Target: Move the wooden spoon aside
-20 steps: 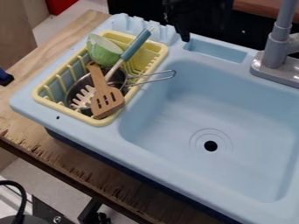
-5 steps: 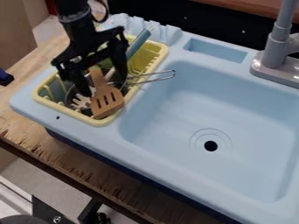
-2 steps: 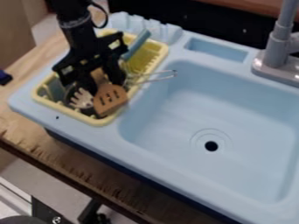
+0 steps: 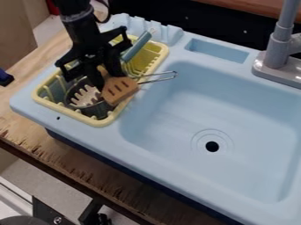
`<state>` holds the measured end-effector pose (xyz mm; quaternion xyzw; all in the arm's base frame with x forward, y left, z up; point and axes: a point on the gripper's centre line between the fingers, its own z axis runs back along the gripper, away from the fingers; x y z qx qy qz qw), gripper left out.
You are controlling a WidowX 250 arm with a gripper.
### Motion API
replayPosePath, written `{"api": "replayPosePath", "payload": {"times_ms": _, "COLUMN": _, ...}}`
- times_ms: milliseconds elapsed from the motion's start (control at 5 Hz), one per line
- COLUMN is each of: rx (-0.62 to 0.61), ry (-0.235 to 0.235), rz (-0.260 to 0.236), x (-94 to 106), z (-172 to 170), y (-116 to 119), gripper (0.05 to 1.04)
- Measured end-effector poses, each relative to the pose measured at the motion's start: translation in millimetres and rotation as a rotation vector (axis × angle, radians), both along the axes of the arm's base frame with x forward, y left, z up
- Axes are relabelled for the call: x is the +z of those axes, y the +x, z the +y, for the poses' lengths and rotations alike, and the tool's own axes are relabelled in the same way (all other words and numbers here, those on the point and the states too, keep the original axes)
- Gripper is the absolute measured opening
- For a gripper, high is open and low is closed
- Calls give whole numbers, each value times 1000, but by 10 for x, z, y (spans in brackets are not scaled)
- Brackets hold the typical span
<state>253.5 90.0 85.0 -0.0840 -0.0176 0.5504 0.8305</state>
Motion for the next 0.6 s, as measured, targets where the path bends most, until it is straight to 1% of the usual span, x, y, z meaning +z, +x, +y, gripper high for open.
{"api": "replayPosePath", "payload": {"times_ms": 200, "rx": 13, "ry": 27, "rz": -23, "x": 165, "z": 22, "y": 14, "gripper": 300}}
{"api": "replayPosePath", "payload": {"times_ms": 400, "rx": 96, "ry": 27, "rz": -68, "x": 361, "z": -1, "y": 11, "gripper": 300}}
{"api": "replayPosePath", "payload": {"times_ms": 600, "rx": 129, "ry": 2, "rz": -53, "x": 525, "z": -84, "y": 58, "gripper": 300}}
